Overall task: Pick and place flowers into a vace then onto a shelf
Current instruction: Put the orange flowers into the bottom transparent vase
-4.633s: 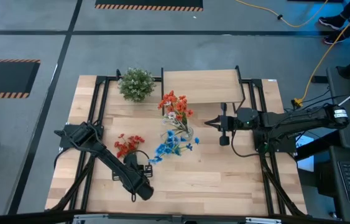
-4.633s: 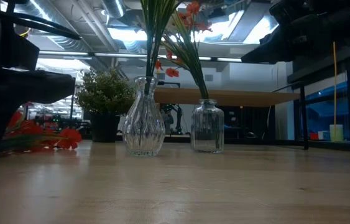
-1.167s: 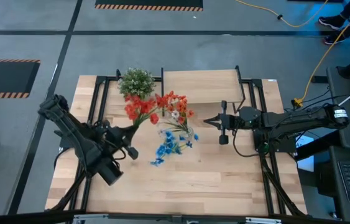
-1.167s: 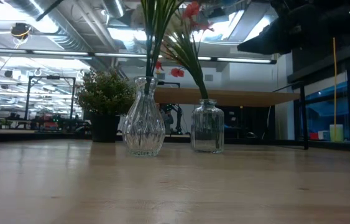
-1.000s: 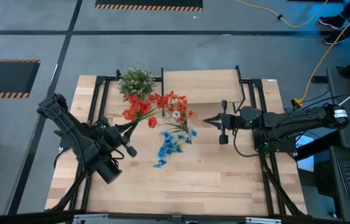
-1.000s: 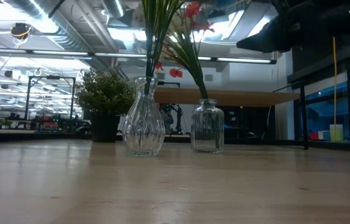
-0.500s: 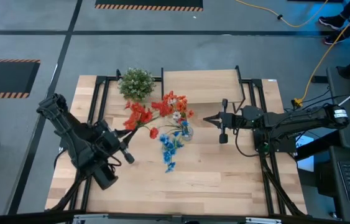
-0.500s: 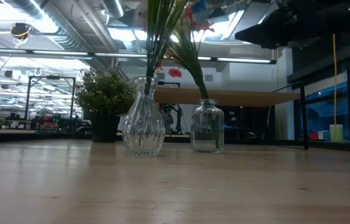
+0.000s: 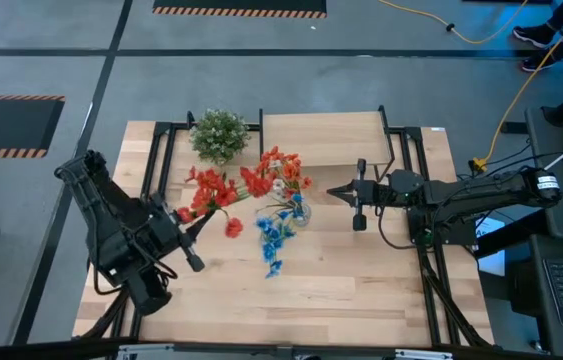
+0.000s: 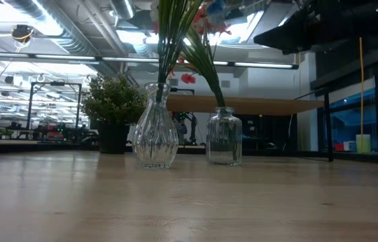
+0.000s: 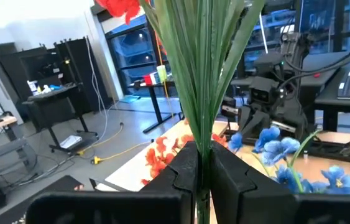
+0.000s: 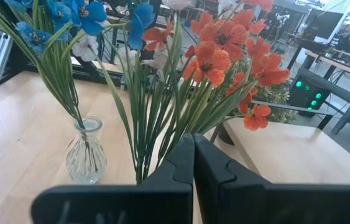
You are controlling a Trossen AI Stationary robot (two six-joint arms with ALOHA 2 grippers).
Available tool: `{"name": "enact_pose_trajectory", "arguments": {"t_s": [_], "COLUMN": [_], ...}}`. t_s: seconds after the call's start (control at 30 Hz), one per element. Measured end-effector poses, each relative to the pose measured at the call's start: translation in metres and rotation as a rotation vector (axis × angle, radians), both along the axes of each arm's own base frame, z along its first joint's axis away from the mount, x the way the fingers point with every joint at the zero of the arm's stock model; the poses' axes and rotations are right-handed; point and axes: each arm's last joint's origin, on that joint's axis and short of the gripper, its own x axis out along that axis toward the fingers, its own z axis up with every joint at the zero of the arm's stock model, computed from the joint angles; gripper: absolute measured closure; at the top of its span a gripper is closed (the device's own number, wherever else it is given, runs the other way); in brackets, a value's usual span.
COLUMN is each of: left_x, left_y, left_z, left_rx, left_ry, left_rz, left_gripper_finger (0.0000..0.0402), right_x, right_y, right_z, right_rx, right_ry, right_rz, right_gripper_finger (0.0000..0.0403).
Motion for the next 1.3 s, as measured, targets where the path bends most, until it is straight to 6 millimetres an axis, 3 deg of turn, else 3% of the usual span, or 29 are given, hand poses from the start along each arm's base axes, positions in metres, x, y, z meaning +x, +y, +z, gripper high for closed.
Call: {"name": "enact_pose_trajectory", "arguments": {"t_s": [0.33, 0.43, 0.77, 1.1, 1.3], "left_x": [0.006, 0.004, 0.014, 0.045, 0.049], "left_y": [-0.012, -0.014, -0.032, -0.053, -0.057], "left_z": [-0.046, -0.051, -0.049, -0.021, -0.012], "left_rx": [0.019, 0.003, -0.029, 0.032, 0.076], "left_ry": [0.017, 0.006, 0.071, 0.175, 0.167], "left_rz": [-0.011, -0.021, -0.057, -0.192, -0.205], "left_gripper_finger": [0.038, 0.038, 0.038, 0.0382, 0.0382], "right_x": [0.0, 0.0, 0.0, 0.0, 0.0], "right_y": [0.001, 0.002, 0.002, 0.002, 0.002], "right_z": [0.0, 0.0, 0.0, 0.0, -0.001], "right_rx": [0.007, 0.048, 0.084, 0.085, 0.086], "right_ry": [0.0, -0.003, -0.003, -0.003, 0.002], "right_rz": [0.032, 0.069, 0.069, 0.069, 0.068], "right_gripper_finger": [0.0399, 0.0399, 0.0399, 0.0399, 0.0399]}}
